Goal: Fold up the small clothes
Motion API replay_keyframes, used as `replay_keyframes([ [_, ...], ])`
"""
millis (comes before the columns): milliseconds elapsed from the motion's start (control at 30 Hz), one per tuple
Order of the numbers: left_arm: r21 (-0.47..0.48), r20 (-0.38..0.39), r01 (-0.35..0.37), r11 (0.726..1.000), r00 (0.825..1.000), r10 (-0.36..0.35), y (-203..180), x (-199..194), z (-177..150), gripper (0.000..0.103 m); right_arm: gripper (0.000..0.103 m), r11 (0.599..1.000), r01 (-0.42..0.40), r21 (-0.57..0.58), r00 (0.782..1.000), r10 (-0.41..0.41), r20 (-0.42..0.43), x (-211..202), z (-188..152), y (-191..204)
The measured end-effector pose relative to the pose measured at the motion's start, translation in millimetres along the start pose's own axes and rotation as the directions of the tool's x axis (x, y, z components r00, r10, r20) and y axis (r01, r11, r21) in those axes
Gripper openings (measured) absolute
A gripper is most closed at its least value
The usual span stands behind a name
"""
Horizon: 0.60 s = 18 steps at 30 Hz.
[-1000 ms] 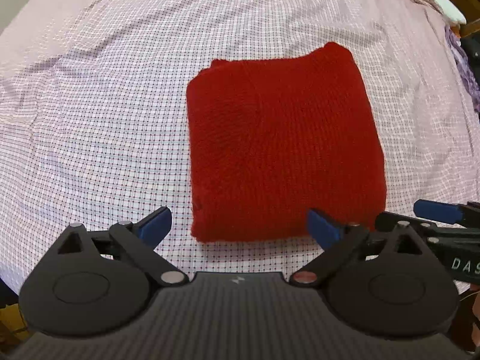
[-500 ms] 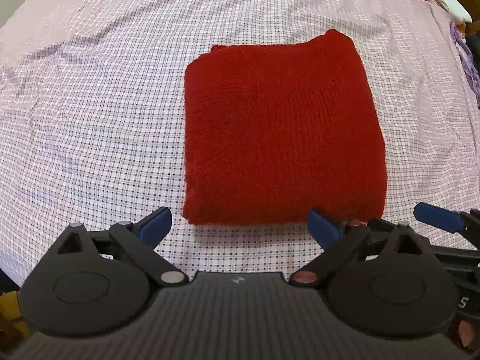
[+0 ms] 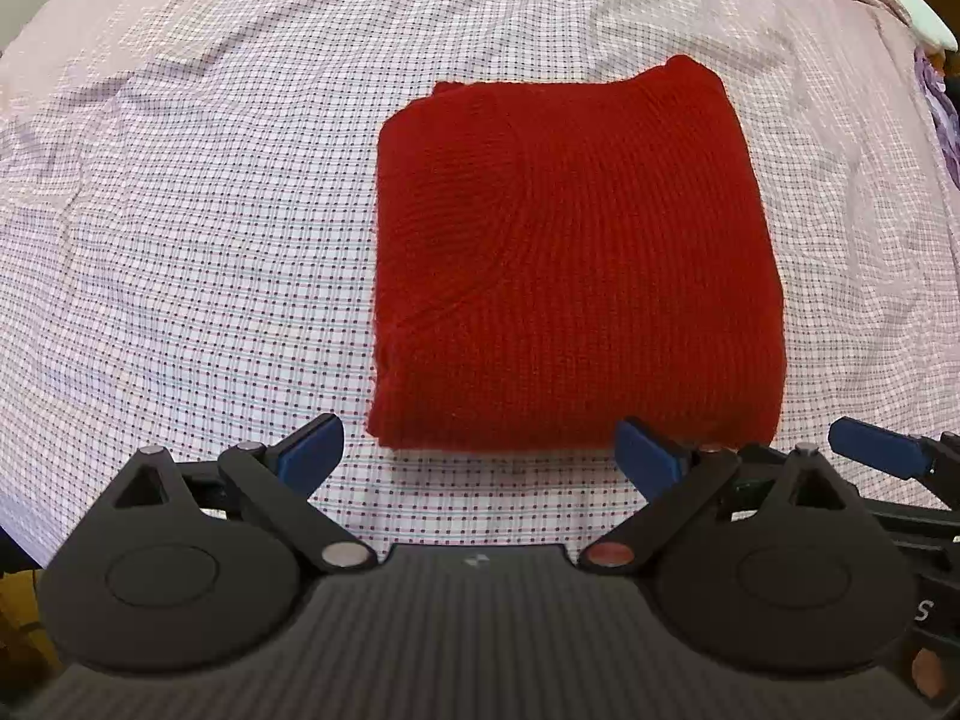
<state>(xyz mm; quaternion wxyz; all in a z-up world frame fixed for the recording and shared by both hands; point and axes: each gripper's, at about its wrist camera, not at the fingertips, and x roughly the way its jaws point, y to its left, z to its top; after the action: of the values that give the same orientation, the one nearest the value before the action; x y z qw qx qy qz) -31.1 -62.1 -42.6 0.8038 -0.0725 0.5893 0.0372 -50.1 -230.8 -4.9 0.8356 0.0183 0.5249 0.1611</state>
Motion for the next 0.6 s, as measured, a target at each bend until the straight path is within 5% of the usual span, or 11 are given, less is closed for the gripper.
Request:
replay_keyframes([
  [600,0.004,0.005,-0.012,1.000,1.000,0.012,0.4,-0.4,-0.5,0.099,0.074,1.000,-0.002,-0.001,1.000,0.002,-0.002,-0.9,-1.3,-0.2],
])
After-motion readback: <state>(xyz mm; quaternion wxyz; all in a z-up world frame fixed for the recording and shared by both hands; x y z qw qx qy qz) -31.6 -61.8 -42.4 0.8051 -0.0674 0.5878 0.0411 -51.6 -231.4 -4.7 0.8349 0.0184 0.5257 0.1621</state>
